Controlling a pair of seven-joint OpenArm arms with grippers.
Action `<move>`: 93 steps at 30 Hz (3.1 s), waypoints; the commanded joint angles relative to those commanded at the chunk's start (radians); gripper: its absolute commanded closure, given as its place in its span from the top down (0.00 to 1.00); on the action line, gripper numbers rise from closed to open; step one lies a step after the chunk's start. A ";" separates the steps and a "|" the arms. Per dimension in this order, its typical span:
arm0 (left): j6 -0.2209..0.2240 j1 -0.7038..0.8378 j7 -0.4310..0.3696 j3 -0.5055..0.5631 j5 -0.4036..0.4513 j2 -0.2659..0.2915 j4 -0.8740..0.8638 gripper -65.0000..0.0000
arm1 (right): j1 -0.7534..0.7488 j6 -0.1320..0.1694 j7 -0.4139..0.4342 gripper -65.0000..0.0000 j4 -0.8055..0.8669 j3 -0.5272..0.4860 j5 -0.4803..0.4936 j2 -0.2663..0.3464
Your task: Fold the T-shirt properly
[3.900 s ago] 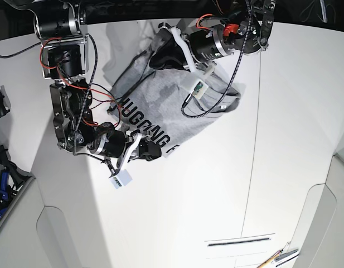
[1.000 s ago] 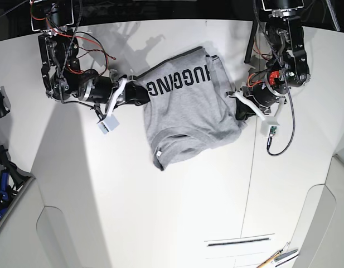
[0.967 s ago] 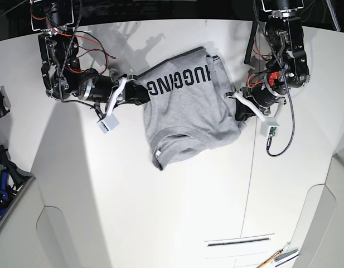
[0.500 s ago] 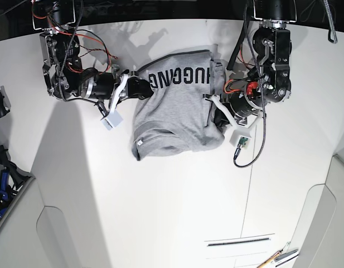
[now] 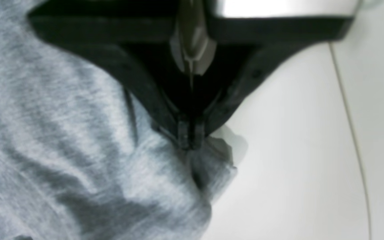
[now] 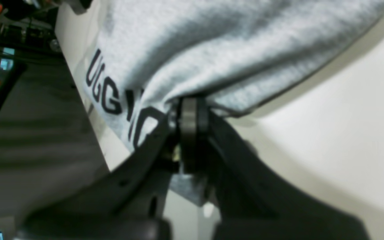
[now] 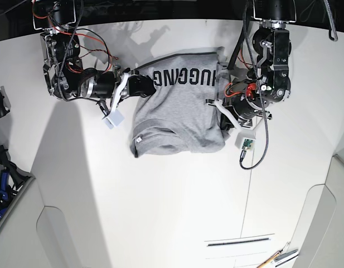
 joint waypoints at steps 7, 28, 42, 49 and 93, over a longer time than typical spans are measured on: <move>-0.024 0.014 0.043 0.000 -0.001 -0.006 0.102 0.00 | 0.000 -0.006 -0.026 0.00 0.177 0.066 -0.011 0.026; -0.066 0.624 0.158 -0.220 -0.027 -0.066 0.603 0.00 | -0.252 0.000 -0.078 0.00 0.404 0.085 0.087 0.305; -0.066 1.014 0.172 -0.220 0.051 -0.066 0.603 0.00 | -0.415 0.001 -0.184 0.00 0.471 0.075 0.211 0.414; -0.066 1.222 0.156 -0.220 0.165 -0.164 0.548 0.00 | -0.596 0.009 -0.191 0.00 0.471 0.076 0.217 0.509; -0.005 0.399 -0.268 0.345 0.265 -0.087 -1.012 0.00 | -0.219 -0.068 0.230 0.00 -0.645 -0.621 -0.658 0.339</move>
